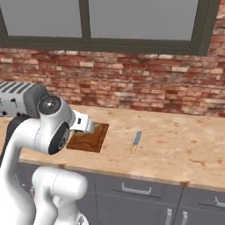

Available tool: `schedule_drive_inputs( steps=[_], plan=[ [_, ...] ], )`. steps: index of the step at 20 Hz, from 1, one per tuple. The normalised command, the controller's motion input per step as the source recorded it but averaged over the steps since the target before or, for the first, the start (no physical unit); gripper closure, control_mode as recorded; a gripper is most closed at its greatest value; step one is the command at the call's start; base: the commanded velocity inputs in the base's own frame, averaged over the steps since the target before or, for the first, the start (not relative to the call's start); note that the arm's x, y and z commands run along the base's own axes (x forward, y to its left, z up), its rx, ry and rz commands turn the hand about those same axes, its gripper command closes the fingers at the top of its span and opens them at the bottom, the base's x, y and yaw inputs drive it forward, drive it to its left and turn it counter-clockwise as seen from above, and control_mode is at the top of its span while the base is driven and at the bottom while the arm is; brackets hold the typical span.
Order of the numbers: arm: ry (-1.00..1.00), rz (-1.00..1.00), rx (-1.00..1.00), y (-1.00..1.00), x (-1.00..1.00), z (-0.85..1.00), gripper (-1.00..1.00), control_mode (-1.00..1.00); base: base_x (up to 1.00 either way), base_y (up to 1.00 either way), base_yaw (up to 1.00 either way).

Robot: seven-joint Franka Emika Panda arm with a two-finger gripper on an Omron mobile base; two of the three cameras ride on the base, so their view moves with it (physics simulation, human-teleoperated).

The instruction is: Retrieve the sausage and cheese from the fridge and place them on the cutting board on the counter.

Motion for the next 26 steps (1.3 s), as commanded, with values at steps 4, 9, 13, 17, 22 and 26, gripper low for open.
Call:
schedule_drive_inputs(
  steps=[4,9,13,17,22,26],
  plan=[
    [0.00,0.00,0.00,0.00,0.00,0.00,1.00,1.00,0.49,0.48,-0.39],
    [0.00,0.00,0.00,0.00,0.00,0.00,1.00,1.00,0.56,0.37,-0.09],
    [0.00,0.00,0.00,0.00,0.00,0.00,1.00,1.00,0.62,0.24,0.03],
    [0.00,0.00,0.00,0.00,0.00,0.00,1.00,1.00,0.56,0.02,0.08],
    [0.00,0.00,0.00,0.00,0.00,0.00,1.00,1.00,0.00,0.00,0.05],
    [0.00,0.00,0.00,0.00,0.00,0.00,1.00,1.00,0.00,0.00,0.00]
  ],
)
